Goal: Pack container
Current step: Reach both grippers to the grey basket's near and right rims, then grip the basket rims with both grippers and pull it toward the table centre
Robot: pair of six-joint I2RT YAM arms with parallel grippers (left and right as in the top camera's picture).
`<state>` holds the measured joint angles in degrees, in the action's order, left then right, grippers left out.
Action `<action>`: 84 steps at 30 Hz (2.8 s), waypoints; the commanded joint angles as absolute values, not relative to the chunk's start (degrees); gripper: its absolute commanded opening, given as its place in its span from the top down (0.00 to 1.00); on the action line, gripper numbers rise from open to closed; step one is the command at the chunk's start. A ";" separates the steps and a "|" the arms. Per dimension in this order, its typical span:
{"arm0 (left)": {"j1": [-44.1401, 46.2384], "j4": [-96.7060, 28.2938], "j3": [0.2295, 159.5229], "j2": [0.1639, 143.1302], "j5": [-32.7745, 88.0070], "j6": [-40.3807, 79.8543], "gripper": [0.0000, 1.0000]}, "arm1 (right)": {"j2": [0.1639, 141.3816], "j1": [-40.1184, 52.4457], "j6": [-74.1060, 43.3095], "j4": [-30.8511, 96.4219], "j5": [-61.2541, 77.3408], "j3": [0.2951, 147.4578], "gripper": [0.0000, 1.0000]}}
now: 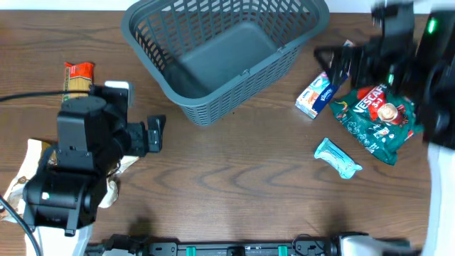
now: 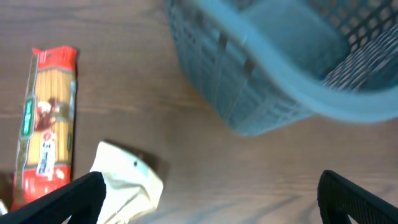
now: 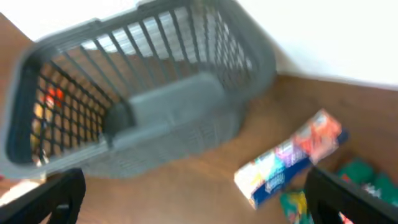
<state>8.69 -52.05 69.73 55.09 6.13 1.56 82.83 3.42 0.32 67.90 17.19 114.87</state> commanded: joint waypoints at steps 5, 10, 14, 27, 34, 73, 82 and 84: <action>8.49 -53.25 73.84 55.37 10.50 5.06 0.14 | 97.60 2.92 3.09 75.16 19.35 135.33 0.38; 8.49 -56.07 75.11 55.37 10.55 8.84 0.28 | 101.36 2.92 3.05 72.95 19.33 137.21 0.83; 10.41 -56.14 75.13 55.77 10.55 12.62 0.42 | 104.18 2.92 3.07 70.89 19.38 137.21 0.98; 24.12 -53.08 75.13 63.66 9.61 13.65 0.73 | 112.92 3.09 3.97 69.65 20.03 137.21 0.99; 25.87 -51.64 75.13 66.74 9.63 13.63 0.75 | 115.42 4.05 6.55 70.19 20.14 137.12 0.99; 22.74 -44.42 75.13 74.04 0.36 11.42 0.74 | 121.93 11.51 12.47 83.55 19.31 137.10 0.99; 19.31 -43.68 75.13 74.06 0.34 9.67 0.74 | 121.93 11.44 12.49 88.97 17.78 137.10 0.99; 18.76 -43.09 75.13 74.06 0.36 9.65 0.74 | 121.93 11.46 12.49 89.52 17.78 137.10 0.99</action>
